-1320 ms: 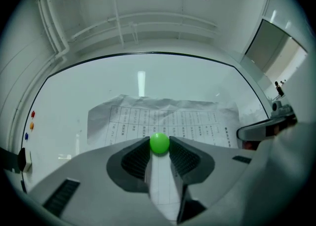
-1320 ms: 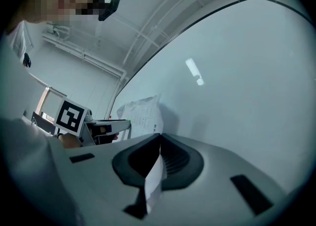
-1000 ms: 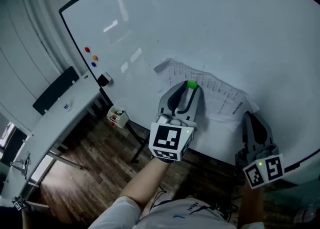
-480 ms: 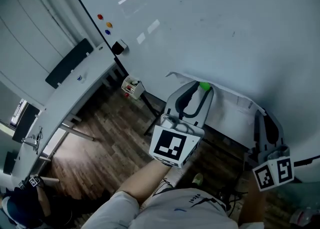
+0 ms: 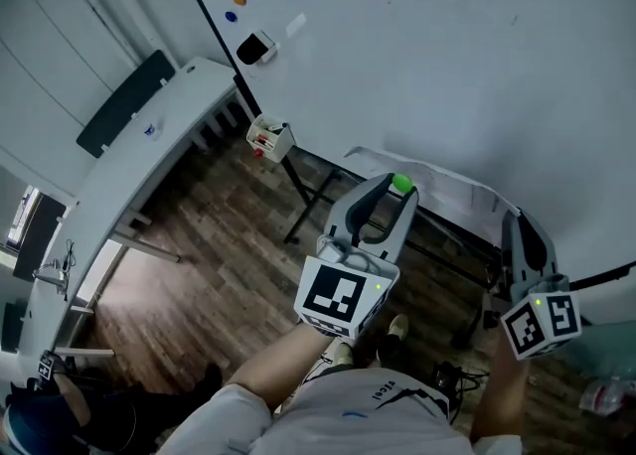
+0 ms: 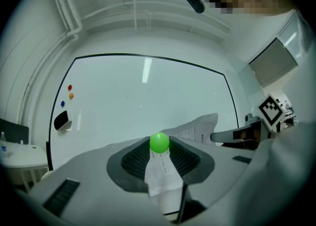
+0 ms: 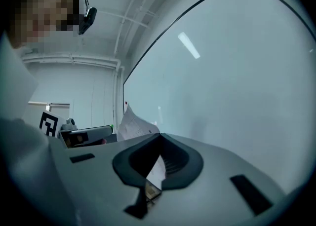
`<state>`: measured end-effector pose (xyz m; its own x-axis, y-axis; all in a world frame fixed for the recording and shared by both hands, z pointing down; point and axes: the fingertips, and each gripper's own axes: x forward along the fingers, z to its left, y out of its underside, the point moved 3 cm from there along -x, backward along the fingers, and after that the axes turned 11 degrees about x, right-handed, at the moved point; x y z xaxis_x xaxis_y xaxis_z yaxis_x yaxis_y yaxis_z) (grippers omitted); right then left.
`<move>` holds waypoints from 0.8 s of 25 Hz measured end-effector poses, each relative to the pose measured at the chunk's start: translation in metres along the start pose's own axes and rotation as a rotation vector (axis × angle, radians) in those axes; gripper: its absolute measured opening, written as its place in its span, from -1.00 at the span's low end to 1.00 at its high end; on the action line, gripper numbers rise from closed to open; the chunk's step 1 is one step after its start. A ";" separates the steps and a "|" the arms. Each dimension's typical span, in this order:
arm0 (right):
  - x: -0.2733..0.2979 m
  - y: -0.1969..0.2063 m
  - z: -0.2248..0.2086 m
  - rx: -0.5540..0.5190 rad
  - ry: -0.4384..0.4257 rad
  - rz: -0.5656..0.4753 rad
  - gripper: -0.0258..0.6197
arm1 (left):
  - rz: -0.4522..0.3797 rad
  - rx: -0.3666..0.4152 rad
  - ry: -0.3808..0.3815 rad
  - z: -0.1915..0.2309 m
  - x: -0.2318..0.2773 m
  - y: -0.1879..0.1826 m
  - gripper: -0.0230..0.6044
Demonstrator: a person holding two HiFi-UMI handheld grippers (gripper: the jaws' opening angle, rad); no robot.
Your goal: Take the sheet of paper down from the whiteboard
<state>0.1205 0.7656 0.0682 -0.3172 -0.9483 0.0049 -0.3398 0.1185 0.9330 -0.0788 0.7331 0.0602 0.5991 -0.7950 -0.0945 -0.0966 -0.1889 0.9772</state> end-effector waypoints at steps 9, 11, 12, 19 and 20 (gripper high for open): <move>-0.033 0.048 0.032 0.022 0.087 0.053 -0.88 | 0.060 -0.044 0.048 -0.003 -0.069 0.033 -0.51; -0.040 0.054 0.035 0.026 0.099 0.057 -0.88 | 0.059 -0.050 0.058 -0.006 -0.079 0.034 -0.51; -0.043 0.057 0.037 0.026 0.104 0.057 -0.88 | 0.056 -0.053 0.063 -0.008 -0.083 0.034 -0.51; -0.064 0.073 0.048 0.013 0.159 0.077 -0.88 | 0.035 -0.061 0.096 -0.017 -0.109 0.029 -0.51; -0.067 0.076 0.050 0.012 0.165 0.080 -0.88 | 0.034 -0.061 0.099 -0.017 -0.112 0.028 -0.51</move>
<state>0.0720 0.8526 0.1210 -0.1943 -0.9710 0.1389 -0.3300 0.1981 0.9230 -0.1350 0.8270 0.1019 0.6722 -0.7390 -0.0452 -0.0709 -0.1250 0.9896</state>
